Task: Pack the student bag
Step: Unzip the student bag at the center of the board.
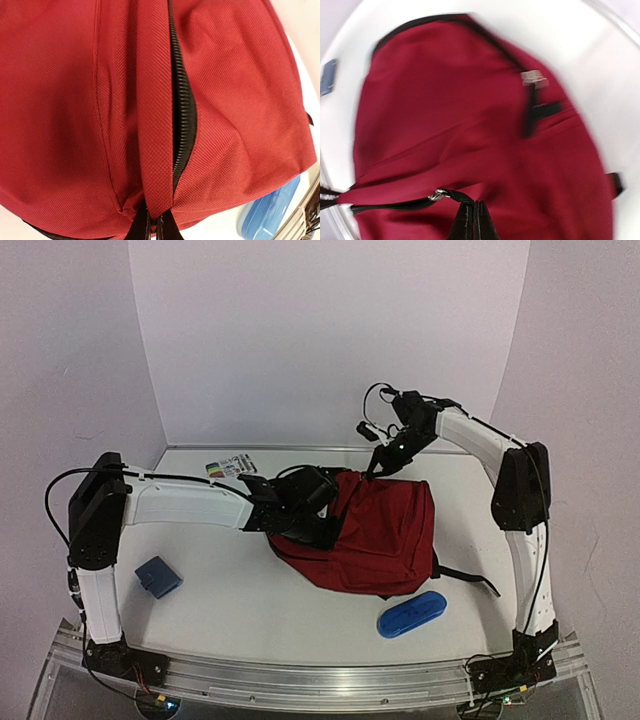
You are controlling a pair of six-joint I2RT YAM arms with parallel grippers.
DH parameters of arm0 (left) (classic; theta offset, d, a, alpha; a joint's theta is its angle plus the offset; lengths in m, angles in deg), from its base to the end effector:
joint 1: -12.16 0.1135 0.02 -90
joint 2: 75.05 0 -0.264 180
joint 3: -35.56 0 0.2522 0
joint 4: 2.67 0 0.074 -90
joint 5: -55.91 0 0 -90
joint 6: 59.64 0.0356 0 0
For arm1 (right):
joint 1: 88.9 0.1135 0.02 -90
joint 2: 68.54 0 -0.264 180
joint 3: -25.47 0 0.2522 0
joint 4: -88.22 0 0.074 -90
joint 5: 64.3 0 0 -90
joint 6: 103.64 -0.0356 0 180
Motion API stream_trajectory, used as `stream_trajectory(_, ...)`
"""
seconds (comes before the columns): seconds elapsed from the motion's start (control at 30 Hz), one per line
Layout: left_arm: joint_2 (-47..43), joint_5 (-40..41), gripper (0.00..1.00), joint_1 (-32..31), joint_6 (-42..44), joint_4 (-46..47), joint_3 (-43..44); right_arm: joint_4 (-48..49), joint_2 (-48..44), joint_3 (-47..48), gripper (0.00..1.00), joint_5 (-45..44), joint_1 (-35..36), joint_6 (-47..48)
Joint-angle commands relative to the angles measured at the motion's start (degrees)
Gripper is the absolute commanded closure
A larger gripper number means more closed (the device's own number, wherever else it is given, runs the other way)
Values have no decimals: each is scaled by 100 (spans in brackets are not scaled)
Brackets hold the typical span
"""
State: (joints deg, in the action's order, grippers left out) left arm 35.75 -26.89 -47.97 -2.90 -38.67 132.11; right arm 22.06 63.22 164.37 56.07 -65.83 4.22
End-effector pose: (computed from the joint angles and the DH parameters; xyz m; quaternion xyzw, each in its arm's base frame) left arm 0.2171 -0.3690 0.2142 0.1973 0.9179 -0.2064 0.2757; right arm 0.4529 0.2125 0.2520 -0.3907 0.8469 0.2639 0.2460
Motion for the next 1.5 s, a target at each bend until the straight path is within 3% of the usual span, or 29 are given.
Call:
stream_trajectory(0.0, -300, -200, 100, -204, -187, -686, -194, 225, 555, 893, 100, -946, -141, 74)
stream_trajectory(0.23, 88, -440, 100, -444, 127, -796, 265, 481, 1089, 1760, 100, -948, -110, -395)
stream_trajectory(0.57, 580, -699, 100, -472, 696, -668, 993, 1140, 847, 1477, 100, -569, 478, -1018)
stream_trajectory(0.63, 549, -692, 97, -473, 659, -662, 966, 1191, 838, 1498, 100, -446, 551, -1098)
stream_trajectory(0.7, 394, -578, 85, -465, 497, -604, 823, 1187, 811, 1518, 98, -303, 566, -1182)
stream_trajectory(0.77, 151, -398, 74, -438, 321, -482, 639, 1184, 683, 1451, 83, -275, 559, -1227)
stream_trajectory(0.93, -556, -273, 48, -17, -250, -411, 343, 1191, 126, 1048, 31, -283, 490, -1250)
stream_trajectory(1.0, -773, -341, 41, 281, -367, -548, 364, 1195, -99, 935, 14, -283, 381, -1276)
stream_trajectory(1.07, -965, -297, 34, 524, -372, -743, 457, 1201, -273, 867, 3, -227, 218, -1349)
stream_trajectory(1.27, -1292, 372, 1, 1495, -431, -1874, 872, 1232, -622, 630, 2, 503, -533, -2067)
stream_trajectory(1.47, -1037, 925, 0, 2696, -225, -2658, 1320, 1220, -745, -32, 2, 2081, -1285, -2498)
